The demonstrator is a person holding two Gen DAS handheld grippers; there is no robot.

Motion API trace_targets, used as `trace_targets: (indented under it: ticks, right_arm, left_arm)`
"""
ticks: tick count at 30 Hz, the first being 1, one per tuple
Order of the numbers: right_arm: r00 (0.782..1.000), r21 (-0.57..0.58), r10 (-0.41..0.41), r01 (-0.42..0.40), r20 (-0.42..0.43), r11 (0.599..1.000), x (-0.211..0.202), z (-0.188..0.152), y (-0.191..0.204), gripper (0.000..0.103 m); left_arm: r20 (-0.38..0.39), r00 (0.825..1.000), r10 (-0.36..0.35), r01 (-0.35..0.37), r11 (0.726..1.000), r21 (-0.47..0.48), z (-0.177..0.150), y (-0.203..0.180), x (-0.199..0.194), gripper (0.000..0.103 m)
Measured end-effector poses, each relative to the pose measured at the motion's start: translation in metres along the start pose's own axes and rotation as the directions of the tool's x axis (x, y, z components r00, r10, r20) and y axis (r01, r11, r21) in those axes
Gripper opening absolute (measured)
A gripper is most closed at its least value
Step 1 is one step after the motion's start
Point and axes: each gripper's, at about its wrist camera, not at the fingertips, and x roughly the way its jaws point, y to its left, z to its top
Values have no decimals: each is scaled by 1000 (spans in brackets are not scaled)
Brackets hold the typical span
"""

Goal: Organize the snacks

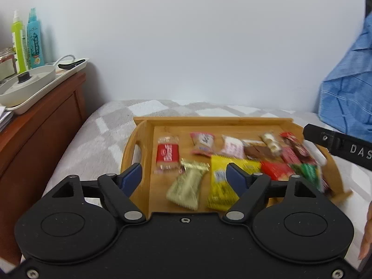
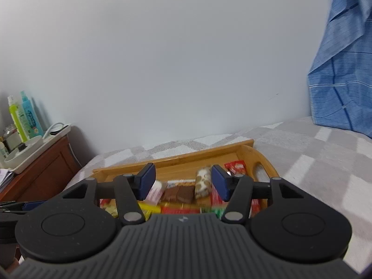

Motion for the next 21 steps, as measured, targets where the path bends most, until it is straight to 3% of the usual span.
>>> trace_targets:
  ticks: [11,21]
  right_arm:
    - [999,6,-45,45,11,999,-83,-76,3,80]
    - [987,-93,-153,148,-43,985,-101,-125,-8,85]
  left_arm:
    - [-24,999,30,-29,999,39,-80,-13,-59,89]
    - [-107,994,32,-33,999,-6,-125,-11,-61,90]
